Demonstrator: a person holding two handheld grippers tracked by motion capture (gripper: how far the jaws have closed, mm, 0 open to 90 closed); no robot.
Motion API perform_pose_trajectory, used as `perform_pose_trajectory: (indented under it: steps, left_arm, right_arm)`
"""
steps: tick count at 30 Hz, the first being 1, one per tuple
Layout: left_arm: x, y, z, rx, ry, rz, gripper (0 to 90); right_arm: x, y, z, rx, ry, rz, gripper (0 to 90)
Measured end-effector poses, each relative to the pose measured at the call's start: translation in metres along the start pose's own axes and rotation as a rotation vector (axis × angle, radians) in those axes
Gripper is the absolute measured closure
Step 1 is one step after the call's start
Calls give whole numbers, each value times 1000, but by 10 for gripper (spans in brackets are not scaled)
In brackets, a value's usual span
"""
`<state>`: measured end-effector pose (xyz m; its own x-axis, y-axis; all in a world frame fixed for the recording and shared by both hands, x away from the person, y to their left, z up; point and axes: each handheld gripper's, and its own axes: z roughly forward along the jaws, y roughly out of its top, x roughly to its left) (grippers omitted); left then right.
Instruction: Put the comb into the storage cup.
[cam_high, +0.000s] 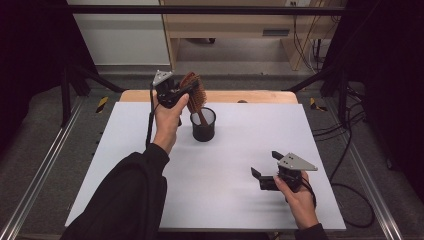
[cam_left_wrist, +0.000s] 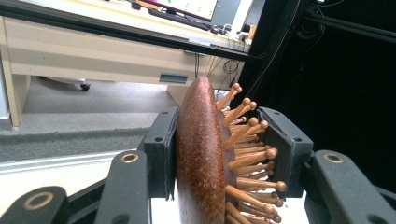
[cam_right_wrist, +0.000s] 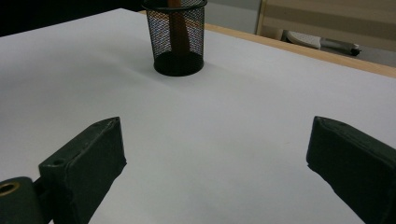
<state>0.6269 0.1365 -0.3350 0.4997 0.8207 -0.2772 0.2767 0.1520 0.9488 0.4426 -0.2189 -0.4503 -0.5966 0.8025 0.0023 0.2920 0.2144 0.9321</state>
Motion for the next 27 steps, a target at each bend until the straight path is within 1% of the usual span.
perform_pose_trajectory:
  steps: [6, 17, 20, 27]
  left_arm:
    - [0, -2, 1, 3, -3, -1, 508]
    - [-3, -5, 3, 14, -23, -9, 508]
    - [-4, -6, 4, 11, -27, -20, 508]
    - [-6, -8, 5, 19, -37, -21, 507]
  right_arm:
    - [0, 0, 0, 1, 1, -1, 46]
    - [0, 0, 0, 2, 3, -3, 47]
    - [0, 0, 1, 3, 3, -4, 47]
    - [1, 0, 1, 5, 5, -3, 48]
